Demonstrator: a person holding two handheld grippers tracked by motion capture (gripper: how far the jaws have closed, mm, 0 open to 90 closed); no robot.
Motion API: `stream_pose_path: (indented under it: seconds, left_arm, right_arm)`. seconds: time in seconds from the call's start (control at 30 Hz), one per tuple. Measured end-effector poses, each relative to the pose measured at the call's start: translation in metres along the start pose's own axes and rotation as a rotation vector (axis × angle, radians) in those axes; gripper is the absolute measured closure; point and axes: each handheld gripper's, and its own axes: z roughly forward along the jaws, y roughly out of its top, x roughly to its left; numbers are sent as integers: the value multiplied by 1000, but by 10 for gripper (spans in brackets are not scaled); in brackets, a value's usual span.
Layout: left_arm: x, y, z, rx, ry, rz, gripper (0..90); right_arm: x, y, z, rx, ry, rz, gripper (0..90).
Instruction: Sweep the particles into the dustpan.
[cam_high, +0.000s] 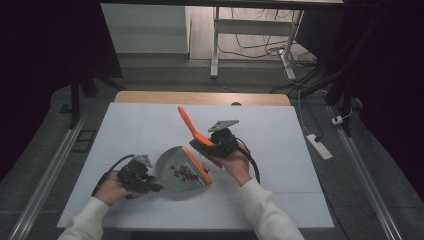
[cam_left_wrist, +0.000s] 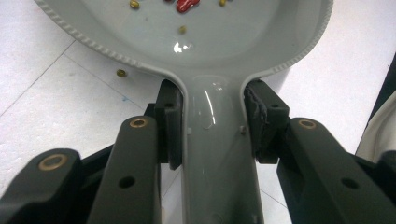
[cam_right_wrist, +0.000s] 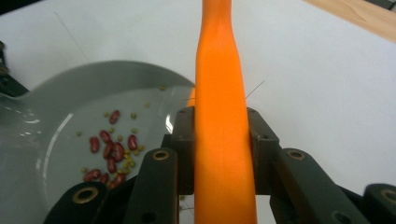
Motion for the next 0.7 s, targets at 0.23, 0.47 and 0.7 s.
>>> stream_pose_path:
  seconds: [0.23, 0.47, 0.7]
  left_arm:
    - [0, -1, 0, -4, 0, -1, 620]
    - [-1, -1, 0, 0, 3, 2, 620]
    - [0, -1, 0, 0, 2, 1, 620]
  right_arm:
    - [-5, -10, 5, 40, -15, 14, 693]
    - [-7, -15, 6, 53, -25, 23, 693]
    - [-7, -22, 14, 73, -20, 39, 694]
